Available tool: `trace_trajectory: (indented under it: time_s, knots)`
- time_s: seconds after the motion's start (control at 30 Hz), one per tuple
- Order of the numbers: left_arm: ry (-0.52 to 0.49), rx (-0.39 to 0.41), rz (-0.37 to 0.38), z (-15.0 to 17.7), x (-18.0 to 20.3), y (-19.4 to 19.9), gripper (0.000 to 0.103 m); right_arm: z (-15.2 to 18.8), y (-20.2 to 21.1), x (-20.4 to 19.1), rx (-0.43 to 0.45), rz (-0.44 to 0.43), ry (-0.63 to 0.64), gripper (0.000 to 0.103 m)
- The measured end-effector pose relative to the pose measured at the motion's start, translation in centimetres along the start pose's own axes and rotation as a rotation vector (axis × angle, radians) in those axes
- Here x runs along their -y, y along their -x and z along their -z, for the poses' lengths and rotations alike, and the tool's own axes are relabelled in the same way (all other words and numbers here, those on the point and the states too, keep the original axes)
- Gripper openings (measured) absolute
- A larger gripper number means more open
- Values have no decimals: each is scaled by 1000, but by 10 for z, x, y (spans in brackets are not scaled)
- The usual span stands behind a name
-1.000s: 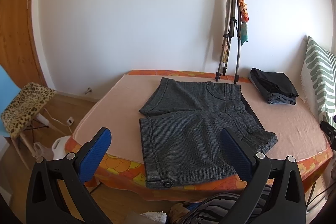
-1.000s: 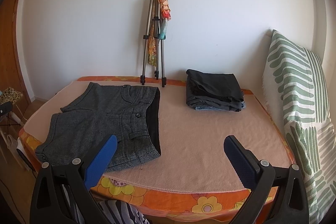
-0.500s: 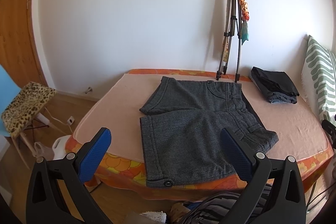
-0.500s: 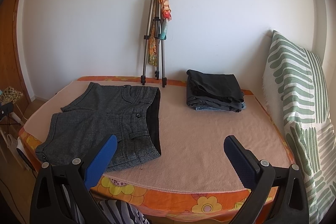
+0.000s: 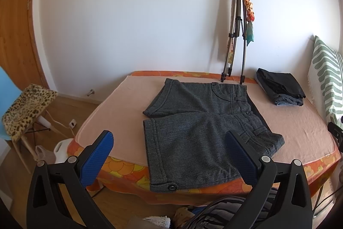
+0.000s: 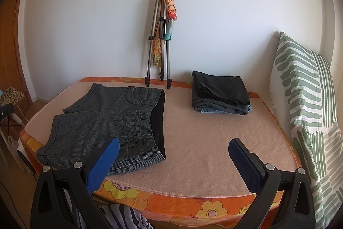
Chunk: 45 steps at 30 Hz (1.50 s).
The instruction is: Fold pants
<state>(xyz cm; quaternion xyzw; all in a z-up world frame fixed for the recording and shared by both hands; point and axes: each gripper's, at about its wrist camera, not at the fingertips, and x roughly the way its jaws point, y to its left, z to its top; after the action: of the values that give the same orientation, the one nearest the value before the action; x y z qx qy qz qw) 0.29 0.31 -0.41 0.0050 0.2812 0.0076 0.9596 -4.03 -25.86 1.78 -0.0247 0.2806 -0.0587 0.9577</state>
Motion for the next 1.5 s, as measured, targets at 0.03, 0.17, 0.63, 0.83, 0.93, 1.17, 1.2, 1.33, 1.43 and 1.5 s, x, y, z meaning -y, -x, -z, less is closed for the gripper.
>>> trace_trajectory:
  time_s: [0.03,0.17,0.63,0.83,0.93,1.17,1.2,1.33,1.43,1.5]
  knots:
    - [0,0,0,0,0,0,103,0,0,0,-1,-1,0,103]
    - [-6,-3,-3,2,0,-2,103,0,0,-3,-4,-3,8,103]
    - [-1,-9,-2,2,-2,-4,103,-5,-3,-6,-14,-6,24,103]
    - [3,-12,-4,4,-4,-7,103,-6,-4,-7,-18,-10,23,103]
    - [8,-18,-7,6,-6,-10,103,-6,-4,-8,-18,-11,27,103]
    - [21,-35,-21,12,-14,-17,103,-5,-4,-10,-14,-15,36,103]
    - [22,-39,-19,13,-16,-18,103,-5,-4,-10,-12,-17,40,103]
    - [-17,-37,-31,18,-23,-21,103,-7,-3,-13,18,-32,88,103]
    - [-75,-23,-33,25,-27,-25,103,-9,-5,-17,39,-49,145,102]
    - [-99,-16,2,31,-31,-29,101,-10,-7,-20,59,-79,187,101]
